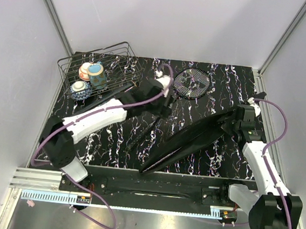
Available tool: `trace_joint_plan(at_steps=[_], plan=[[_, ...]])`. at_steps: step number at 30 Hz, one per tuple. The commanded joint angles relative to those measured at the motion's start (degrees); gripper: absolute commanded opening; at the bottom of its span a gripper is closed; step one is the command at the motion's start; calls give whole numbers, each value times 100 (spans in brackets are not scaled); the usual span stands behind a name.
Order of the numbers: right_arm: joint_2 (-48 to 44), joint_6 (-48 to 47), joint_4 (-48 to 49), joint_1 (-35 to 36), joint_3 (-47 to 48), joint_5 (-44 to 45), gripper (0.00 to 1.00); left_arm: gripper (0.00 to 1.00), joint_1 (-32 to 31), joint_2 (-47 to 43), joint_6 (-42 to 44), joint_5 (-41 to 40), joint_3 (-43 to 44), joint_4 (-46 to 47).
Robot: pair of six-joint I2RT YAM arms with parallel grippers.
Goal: Pack up the badminton gear
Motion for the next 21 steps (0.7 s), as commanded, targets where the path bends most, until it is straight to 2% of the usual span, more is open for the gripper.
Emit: trace_joint_plan(at_steps=[1,9,20,21], plan=[[78,-21,109,-52,265,-98,0,79,456,-87,-41,-92,-329,166],[456,-258,-313,-61,924,-133,0,81,484,1722,-50,-628,566,-212],[808,-337,-164,-61,1003,-432,0,68,352,3041,170,-1165,1594,-353],[834,-337,-155,-61,995,-423,0,63,334,3138,214,-1200,1709,-388]])
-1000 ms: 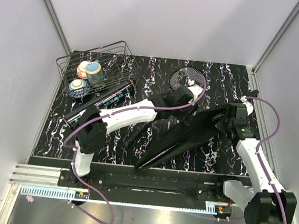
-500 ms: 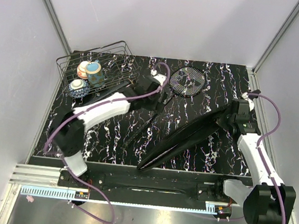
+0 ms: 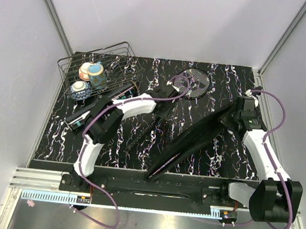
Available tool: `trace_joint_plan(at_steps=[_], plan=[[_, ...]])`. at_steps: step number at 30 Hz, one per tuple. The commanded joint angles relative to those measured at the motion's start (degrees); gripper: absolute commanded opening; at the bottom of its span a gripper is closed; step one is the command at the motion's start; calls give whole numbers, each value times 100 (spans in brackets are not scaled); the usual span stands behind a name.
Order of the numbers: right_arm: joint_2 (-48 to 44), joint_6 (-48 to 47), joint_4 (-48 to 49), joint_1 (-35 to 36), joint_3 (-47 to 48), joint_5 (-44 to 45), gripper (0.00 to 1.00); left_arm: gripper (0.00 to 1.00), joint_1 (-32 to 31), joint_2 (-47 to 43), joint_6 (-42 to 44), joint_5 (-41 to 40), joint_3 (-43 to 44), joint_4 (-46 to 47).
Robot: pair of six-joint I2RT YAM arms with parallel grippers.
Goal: Pack up the badminton gear
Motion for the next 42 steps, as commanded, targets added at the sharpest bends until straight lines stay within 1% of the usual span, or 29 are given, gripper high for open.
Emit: trace_joint_plan(at_steps=[1,3,4,6,7,9,10,11,13,16,17,19,20,22,23,25,26,28,29,31,32,33,36,37,39,40,41,42], plan=[[144,-81,225,-33,230,-181,0,61,-157,488,197,-337,700,-16],[196,-73,261,-24,291,-198,0,56,-175,759,188,-249,1102,-245],[266,-72,261,-33,326,-198,0,49,-175,822,188,-205,1201,-289],[337,-81,252,-33,449,-242,0,41,-167,1006,205,-213,1465,-421],[381,-81,226,-33,502,-251,0,31,-149,1068,214,-214,1561,-508],[399,-72,252,-33,528,-234,0,20,-132,1200,258,-187,1694,-615],[416,-90,269,-33,520,-234,0,9,-123,1209,276,-178,1694,-623],[443,-81,287,-33,520,-225,0,0,-123,1183,302,-196,1650,-606],[530,-99,305,-33,528,-207,0,0,-114,1026,355,-213,1580,-606],[610,-125,401,-33,537,-268,0,0,-105,166,285,-336,1151,-492],[618,-134,427,-33,546,-295,0,0,-105,-472,267,-328,810,-361],[680,-160,445,-33,616,-356,0,0,-114,-1134,136,-284,500,-316],[732,-195,410,-24,677,-357,0,0,-105,-1746,109,-101,212,-316],[916,-222,226,-24,905,-304,0,0,-105,-2312,13,172,-80,-324],[970,-265,173,-24,985,-295,0,0,-105,-2863,-23,356,-421,-351],[1153,-275,-11,-24,1247,-278,0,0,-114,-3411,-137,629,-791,-351],[1198,-283,-55,-15,1327,-278,0,0,-105,-3944,-155,1004,-1220,-351],[1304,-318,-144,-24,1520,-295,0,0,-105,-4466,-225,1446,-1635,-298],[1322,-310,-144,-24,1556,-312,0,0,-105,-4938,-277,1778,-2003,-255],[1374,-336,-179,-24,1697,-330,0,0,-105,-5389,-523,2053,-2374,-88],[1401,-327,-196,-24,1732,-295,0,0,-105,-5791,-620,2359,-2680,-26],[1427,-327,-214,-24,1767,-295,0,0,-105,-5987,-829,2536,-2840,70],[1541,-345,-240,-24,1882,-129,0,0,-105,-6664,-1217,3064,-3429,597],[1611,-336,-240,-24,1943,-85,0,0,-114,-6779,-1244,3108,-3517,659],[1708,-275,-232,-24,2005,21,0,0,-140,-6982,-1123,2724,-3650,555],[1795,-153,-214,-15,2083,47,0,0,-201,-7034,-1052,2496,-3667,494],[1866,-99,-214,-24,2136,152,0,0,-228,-7096,-973,2024,-3702,388],[1928,-47,-266,-24,2198,214,0,0,-306,-7105,-746,1801,-3720,370]])
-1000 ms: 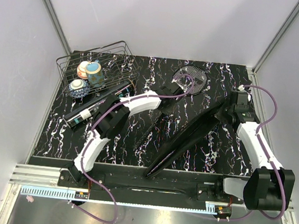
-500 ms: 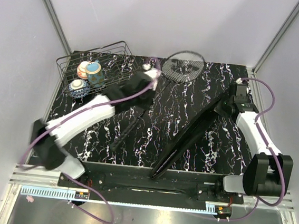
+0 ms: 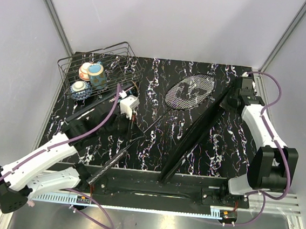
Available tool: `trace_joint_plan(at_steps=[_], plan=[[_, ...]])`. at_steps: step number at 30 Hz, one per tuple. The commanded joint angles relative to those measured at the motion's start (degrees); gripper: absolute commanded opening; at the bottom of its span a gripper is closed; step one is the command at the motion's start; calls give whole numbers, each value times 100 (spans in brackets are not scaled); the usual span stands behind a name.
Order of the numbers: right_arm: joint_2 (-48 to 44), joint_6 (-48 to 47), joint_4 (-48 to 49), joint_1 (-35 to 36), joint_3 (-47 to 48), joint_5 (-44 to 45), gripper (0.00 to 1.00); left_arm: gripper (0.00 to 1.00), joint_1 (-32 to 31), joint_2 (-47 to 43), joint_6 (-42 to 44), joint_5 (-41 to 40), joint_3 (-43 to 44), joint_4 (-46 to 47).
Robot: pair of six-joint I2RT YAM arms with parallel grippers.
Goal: Pack up the badminton gear
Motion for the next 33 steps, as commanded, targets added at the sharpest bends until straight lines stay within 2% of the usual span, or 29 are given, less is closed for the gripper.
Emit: trace_joint_plan(at_steps=[1,5,7,8,10,11,15,17,23,33], plan=[[308,270,33,-33,593,385,0,0,-191,-279,311,-842,22,353],[713,377,-143,-15,1068,692,0,0,-656,107,953,-2430,285,27],[958,394,-266,-24,1384,754,0,0,-1148,335,1348,-2969,390,-35],[1029,403,-301,-33,1464,798,0,0,-1332,414,1419,-3624,443,-78],[1222,456,-345,-33,1675,807,0,0,-1816,686,1490,-4321,679,-297],[1284,465,-345,-33,1728,720,0,0,-1992,783,1499,-5108,751,-377],[1626,588,-380,-33,1930,421,0,0,-2817,1100,1683,-6581,918,-466],[1706,614,-415,-33,2027,368,0,0,-2960,1320,1841,-7274,980,-553],[1689,649,-433,-68,2063,298,0,0,-3487,1751,2097,-7892,1156,-773],[1549,544,-504,-173,2124,25,0,0,-4084,2260,1956,-8034,1217,-1028]])
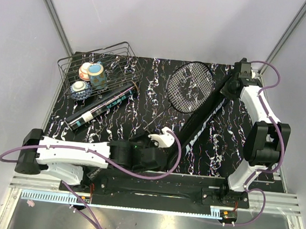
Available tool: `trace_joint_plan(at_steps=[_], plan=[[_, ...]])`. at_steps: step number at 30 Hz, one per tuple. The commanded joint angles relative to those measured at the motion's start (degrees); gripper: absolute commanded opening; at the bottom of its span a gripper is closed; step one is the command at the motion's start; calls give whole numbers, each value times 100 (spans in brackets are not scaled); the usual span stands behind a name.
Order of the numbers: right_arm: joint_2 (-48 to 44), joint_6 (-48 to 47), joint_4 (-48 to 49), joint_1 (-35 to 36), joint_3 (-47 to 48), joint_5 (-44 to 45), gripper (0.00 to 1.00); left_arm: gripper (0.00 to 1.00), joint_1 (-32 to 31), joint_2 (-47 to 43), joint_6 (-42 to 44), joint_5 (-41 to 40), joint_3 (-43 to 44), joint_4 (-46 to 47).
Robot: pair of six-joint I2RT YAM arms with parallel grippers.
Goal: Pack up the badminton gear
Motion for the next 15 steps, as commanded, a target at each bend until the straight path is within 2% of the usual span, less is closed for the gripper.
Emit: trace_joint_plan(at_steps=[1,14,15], plan=[[-161,-7,-58,-49,284,-176,0,0,-271,256,-33,-517,365,-16],[-275,-7,-66,-84,231,-466,0,0,-491,995,-525,-8,471,-640],[-319,-33,-66,-249,196,-484,0,0,-509,1030,-516,27,427,-640]])
